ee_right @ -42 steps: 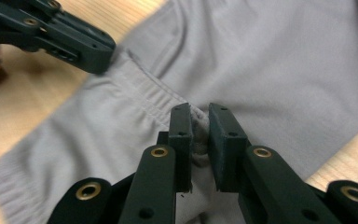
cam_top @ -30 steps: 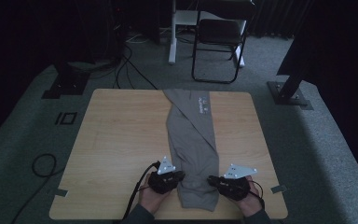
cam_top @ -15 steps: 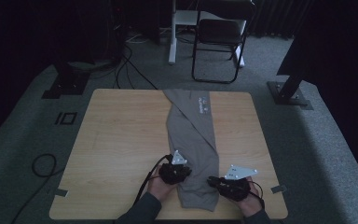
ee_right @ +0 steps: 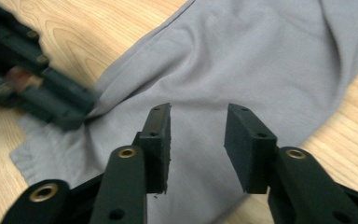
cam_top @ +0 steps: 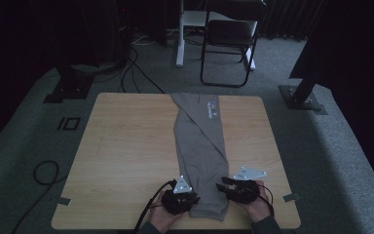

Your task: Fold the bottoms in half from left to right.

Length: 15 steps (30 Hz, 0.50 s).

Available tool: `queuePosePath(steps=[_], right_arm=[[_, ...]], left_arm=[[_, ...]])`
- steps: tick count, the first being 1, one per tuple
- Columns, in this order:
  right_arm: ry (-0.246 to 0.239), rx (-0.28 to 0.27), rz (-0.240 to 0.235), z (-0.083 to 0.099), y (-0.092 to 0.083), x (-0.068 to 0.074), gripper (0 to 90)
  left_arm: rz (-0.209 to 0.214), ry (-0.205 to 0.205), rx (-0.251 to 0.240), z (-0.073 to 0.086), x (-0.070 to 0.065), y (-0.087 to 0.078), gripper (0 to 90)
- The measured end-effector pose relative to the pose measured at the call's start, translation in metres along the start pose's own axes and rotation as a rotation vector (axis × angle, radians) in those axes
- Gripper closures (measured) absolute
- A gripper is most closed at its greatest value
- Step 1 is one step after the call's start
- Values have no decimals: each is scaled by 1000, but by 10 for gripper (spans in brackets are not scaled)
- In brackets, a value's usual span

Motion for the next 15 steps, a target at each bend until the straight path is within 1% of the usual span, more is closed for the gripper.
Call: queuePosePath(steps=[1,3,5,6,10,12,13,15], right_arm=[[0,7,-9,0,2,3,578],[-20,34,-27,4,8,11,557],[-50,67,-28,9,14,18,537],[-57,85,-22,13,16,20,530],[-71,133,3,21,19,21,501],[-69,131,14,23,17,19,500],[-62,131,15,24,17,18,499],[-47,127,36,25,15,14,501]], left_arm=[[-8,8,6,3,-3,-1,765],[8,1,11,7,-5,-2,762],[10,-15,6,10,-6,-2,762],[11,-20,3,10,-6,-3,761],[37,-41,7,12,-8,-3,757],[62,-58,10,13,-11,-2,758],[74,-54,11,13,-14,0,758],[76,-43,3,11,-15,0,757]])
Point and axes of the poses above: each handheld gripper's, and its own axes: y roughly forward along the jaws, z roughly out of its underside, x roughly to its left, the point moved 4 cm from there along y, roughly forward along the jaws, and after that the axes turned 2 degrees about x, right-handed, at the moved point
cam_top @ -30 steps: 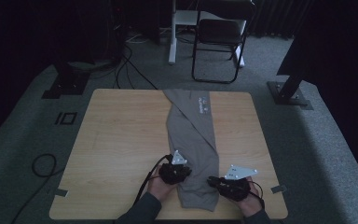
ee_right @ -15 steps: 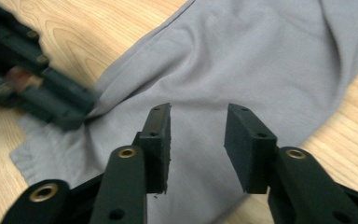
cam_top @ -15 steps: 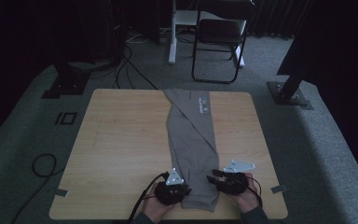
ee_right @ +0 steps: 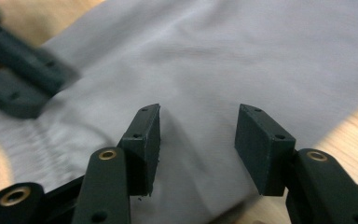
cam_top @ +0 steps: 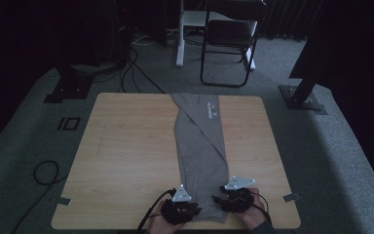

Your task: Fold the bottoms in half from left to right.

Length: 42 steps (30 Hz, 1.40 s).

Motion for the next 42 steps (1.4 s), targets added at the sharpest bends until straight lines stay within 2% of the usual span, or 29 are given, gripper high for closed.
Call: queuePosePath(steps=[1,4,5,8,11,15,16,17,18,20,22,26,27,28,29,31,33,37,42], right_arm=[[12,-2,5,0,-1,-2,502],[29,-26,30,-4,-2,-9,505],[32,-40,40,-8,-2,-12,505],[60,-77,84,-22,2,-27,527],[76,-102,137,-40,9,-43,541],[69,-128,219,-63,21,-62,529],[69,-128,219,-63,21,-62,529],[69,-127,251,-68,26,-67,527],[69,-116,277,-77,37,-75,526],[62,-96,290,-86,50,-83,525],[79,-78,305,-93,62,-94,528],[140,-55,276,-99,80,-114,525],[161,-68,258,-98,81,-118,533],[183,-75,249,-98,81,-120,553],[186,-72,255,-97,79,-121,558],[190,-72,244,-93,76,-121,561],[194,-81,238,-87,72,-119,566],[176,-83,225,-76,63,-110,574],[165,-71,208,-65,54,-96,579]], left_arm=[[-5,5,-9,-3,1,-1,752],[-59,-1,-46,-15,16,-9,726],[-80,-6,-63,-21,23,-12,719],[-179,-3,-102,-39,51,-15,699],[-252,-24,-113,-55,80,-11,700],[-324,-48,-104,-73,108,2,688],[-324,-48,-104,-73,108,2,675],[-355,-54,-86,-81,118,11,675],[-384,-38,-72,-84,123,16,653],[-438,-21,-49,-92,133,25,636],[-479,-23,-45,-97,145,30,634],[-499,-102,-28,-98,168,35,658],[-495,-123,-38,-98,170,33,678],[-499,-143,-27,-98,171,31,712],[-501,-132,-15,-96,169,30,726],[-490,-114,-21,-91,166,27,741],[-469,-133,-39,-84,165,22,759],[-452,-119,-46,-72,154,16,783],[-406,-137,-60,-56,140,5,807]])
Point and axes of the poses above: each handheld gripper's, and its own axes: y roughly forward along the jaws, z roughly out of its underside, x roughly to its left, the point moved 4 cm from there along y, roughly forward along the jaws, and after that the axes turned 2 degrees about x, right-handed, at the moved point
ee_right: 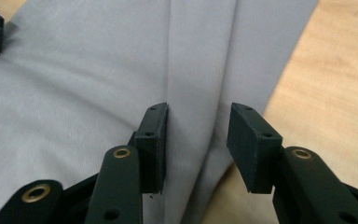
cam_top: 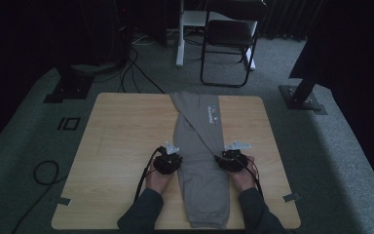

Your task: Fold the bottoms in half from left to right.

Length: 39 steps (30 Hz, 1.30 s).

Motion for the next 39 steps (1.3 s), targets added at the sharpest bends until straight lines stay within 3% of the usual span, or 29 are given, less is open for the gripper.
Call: queuePosePath(steps=[3,7,12,15,19,23,25,27,28,31,39], right_arm=[[8,12,-16,10,-11,6,582],[0,21,-12,22,-23,12,591],[-3,35,-22,28,-30,13,571],[0,28,-5,25,-28,11,526],[-7,-10,7,6,-22,8,481],[-19,-4,8,-18,1,6,472],[-24,5,12,-27,13,5,466],[-30,33,18,-29,23,5,475],[-23,30,18,-28,26,5,478],[-7,8,19,-22,23,5,484],[-14,5,8,-4,6,17,498]], left_arm=[[-9,17,3,11,-4,-10,819],[3,0,-8,24,-9,-21,824],[2,-4,-5,27,-8,-23,798],[0,-3,-31,17,-5,-22,765],[-16,48,-60,-8,-4,-10,700],[-31,83,-65,-34,0,11,653],[-45,97,-38,-39,3,21,640],[-64,98,20,-37,7,31,668],[-41,75,6,-34,9,32,700],[-32,47,-21,-27,12,28,789],[-35,74,-19,-5,-3,8,843]])
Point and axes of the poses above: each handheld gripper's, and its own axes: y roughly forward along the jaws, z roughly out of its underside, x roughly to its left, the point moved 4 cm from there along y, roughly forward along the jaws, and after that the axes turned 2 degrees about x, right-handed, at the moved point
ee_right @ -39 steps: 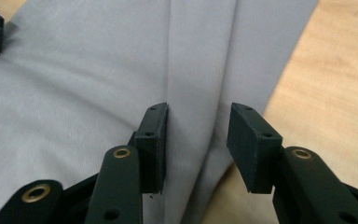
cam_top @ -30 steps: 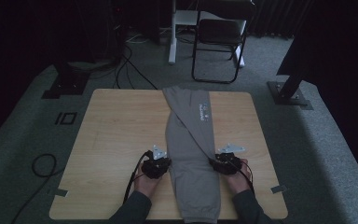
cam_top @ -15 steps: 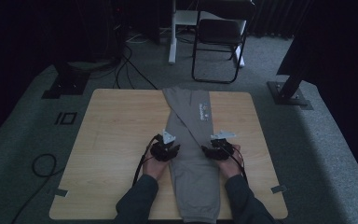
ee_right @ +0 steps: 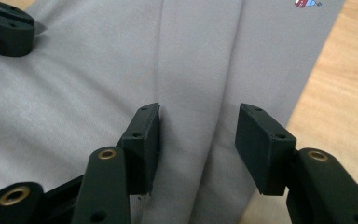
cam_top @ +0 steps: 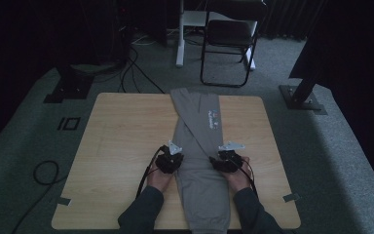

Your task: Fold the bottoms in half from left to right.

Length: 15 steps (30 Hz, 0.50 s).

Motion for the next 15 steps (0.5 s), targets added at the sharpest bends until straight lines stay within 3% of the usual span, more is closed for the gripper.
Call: queuePosePath(steps=[9,15], right_arm=[[-22,14,-25,26,-26,23,498],[-59,42,-50,33,-36,30,498]], left_arm=[[66,0,2,29,-21,-29,841],[63,43,-19,39,-27,-38,817]])
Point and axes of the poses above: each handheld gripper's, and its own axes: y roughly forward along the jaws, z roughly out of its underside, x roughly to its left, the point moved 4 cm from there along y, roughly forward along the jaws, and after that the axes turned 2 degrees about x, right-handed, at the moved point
